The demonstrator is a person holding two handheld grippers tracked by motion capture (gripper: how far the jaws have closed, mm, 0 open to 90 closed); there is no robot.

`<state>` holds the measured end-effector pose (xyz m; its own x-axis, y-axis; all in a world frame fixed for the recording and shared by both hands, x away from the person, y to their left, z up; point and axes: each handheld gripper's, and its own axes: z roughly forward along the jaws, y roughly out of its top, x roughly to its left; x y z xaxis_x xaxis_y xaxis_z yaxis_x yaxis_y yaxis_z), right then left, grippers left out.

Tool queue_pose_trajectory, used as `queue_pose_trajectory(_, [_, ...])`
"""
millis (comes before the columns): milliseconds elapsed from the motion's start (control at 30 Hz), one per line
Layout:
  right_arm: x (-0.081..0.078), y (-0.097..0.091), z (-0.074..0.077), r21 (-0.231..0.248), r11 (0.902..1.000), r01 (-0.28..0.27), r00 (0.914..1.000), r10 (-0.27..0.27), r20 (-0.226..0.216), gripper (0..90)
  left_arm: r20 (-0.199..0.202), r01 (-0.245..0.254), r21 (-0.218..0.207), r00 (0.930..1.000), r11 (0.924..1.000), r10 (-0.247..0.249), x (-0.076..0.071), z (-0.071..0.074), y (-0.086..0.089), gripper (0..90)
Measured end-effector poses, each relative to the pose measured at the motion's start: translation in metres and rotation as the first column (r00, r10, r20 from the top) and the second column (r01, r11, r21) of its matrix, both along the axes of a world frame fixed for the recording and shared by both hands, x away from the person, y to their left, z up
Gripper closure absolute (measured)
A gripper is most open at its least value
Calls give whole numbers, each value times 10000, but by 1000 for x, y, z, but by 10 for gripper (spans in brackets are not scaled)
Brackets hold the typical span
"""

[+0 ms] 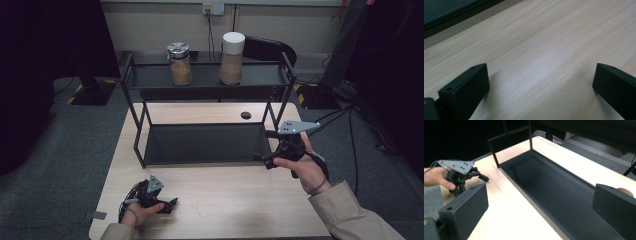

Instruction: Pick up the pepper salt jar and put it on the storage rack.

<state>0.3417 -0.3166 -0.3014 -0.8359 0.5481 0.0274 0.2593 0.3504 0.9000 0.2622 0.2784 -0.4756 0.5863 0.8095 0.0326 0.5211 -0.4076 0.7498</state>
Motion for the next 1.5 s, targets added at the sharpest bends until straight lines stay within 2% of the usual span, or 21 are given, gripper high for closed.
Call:
queue_pose_trajectory(167, [-7, -7, -24, -86, 10000, -10, 10000, 11, 95, 0, 2, 0, 2, 10000, 10000, 0, 0, 0, 0, 0])
queue_pose_trajectory(267, [-10, -13, -42, 46, 10000, 33, 9999, -32, -118, 0, 0, -5, -1, 10000, 10000, 5, 0, 0, 0, 0])
queue_pose_trajectory(733, [-22, -30, -101, -342, 9992, 224, 9986, -240, -471, 0, 0, -28, 0, 10000, 10000, 28, 0, 0, -1, 0])
queue_pose_trajectory(1033, [-26, -39, -128, -533, 9976, 435, 9973, -466, -571, 0, 10, -73, -56, 10000, 10000, 73, -1, -1, -1, 0])
queue_pose_trajectory(1167, [-26, -41, -139, -633, 9973, 369, 9969, -412, -675, 0, 3, -51, -19, 10000, 10000, 51, 0, 0, -1, 0])
queue_pose_trajectory(1233, [-26, -41, -144, -774, 9965, 328, 9971, -380, -663, 0, 10, -73, -58, 10000, 10000, 74, -1, -1, -1, 0])
queue_pose_trajectory(1500, [-24, -44, -154, -809, 9966, 185, 9966, -249, -788, 0, 8, -64, -42, 10000, 10000, 64, -1, -1, -1, 0])
